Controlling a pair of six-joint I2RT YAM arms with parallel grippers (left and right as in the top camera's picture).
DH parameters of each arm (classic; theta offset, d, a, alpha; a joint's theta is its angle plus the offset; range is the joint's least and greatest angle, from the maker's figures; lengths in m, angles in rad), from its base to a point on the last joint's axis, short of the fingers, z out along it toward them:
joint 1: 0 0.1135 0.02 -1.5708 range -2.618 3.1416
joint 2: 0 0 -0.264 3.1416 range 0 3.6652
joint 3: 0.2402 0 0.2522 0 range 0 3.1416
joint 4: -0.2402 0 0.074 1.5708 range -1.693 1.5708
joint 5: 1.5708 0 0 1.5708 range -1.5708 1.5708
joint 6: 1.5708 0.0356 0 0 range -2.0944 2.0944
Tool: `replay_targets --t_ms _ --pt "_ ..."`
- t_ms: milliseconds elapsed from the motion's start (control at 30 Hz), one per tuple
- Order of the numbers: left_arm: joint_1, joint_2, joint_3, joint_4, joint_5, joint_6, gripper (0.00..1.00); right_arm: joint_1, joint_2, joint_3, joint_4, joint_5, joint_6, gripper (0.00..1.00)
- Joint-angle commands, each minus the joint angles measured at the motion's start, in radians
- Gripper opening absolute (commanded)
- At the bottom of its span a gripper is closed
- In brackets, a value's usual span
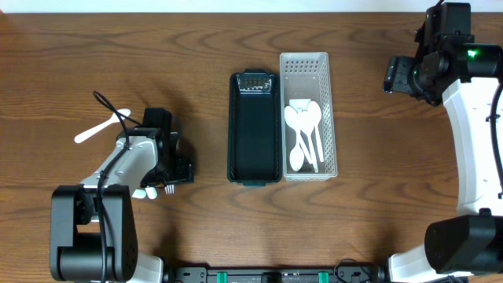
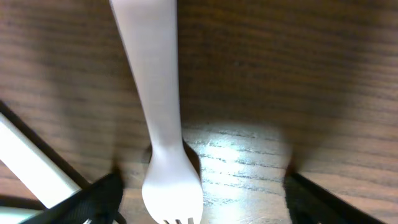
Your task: Pack container
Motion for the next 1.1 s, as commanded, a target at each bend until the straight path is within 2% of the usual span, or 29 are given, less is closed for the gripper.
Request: replay_targets --t_ms 0,133,433,700,800,1067 --pt "0.004 0.046 -0.024 -0.010 0.039 0.007 0.77 -0.005 -0.008 0.012 0.000 0.007 -0.006 0.79" --pt "0.004 0.045 -0.024 -0.012 0.039 0.007 0.60 -0.005 -0.008 0.012 0.000 0.008 0.002 0.79" --pt "0.004 0.045 -0.024 -0.013 0.039 0.007 0.46 -0.005 -0.008 0.012 -0.001 0.008 0.002 0.79" --pt "0.004 0.045 -0.024 -0.013 0.039 0.007 0.39 -0.005 -0.008 0.012 -0.004 0.008 0.001 0.70" --pt "0.004 0.045 -0.024 -0.010 0.038 0.006 0.29 -0.005 -0.008 0.012 -0.004 0.008 0.001 0.70" --pt "0.004 0.045 -0.024 0.004 0.038 -0.016 0.19 -0.005 -0.008 0.012 -0.005 0.008 0.001 0.70"
